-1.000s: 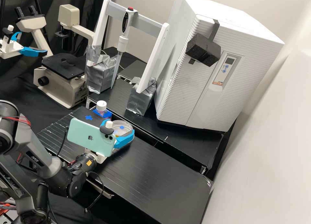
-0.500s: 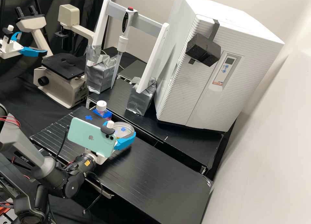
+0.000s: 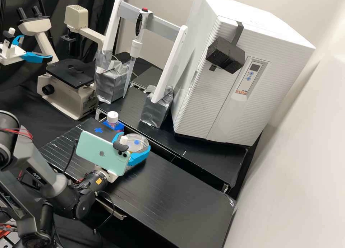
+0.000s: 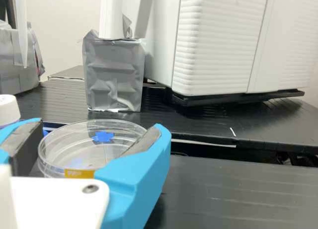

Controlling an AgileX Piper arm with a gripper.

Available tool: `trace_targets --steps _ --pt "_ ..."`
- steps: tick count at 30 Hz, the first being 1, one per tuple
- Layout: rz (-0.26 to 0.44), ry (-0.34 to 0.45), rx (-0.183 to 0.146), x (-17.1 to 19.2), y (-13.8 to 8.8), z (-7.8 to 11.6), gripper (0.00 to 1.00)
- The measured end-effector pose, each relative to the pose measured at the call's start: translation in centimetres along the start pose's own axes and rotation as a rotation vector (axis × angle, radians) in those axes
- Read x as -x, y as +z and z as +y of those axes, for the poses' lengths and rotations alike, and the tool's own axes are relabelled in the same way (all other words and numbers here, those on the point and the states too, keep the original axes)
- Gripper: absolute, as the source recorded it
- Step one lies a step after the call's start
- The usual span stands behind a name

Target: Close the lid

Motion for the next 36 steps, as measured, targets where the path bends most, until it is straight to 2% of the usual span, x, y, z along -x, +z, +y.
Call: trace_targets --steps 9,19,36 --pt "-0.004 0.016 0.0 0.04 0.0 0.16 0.0" --pt "-0.042 0.07 0.043 0.7 0.0 0.94 0.0" --pt "-0.053 0.048 -0.011 0.55 0.51 0.68 0.0"
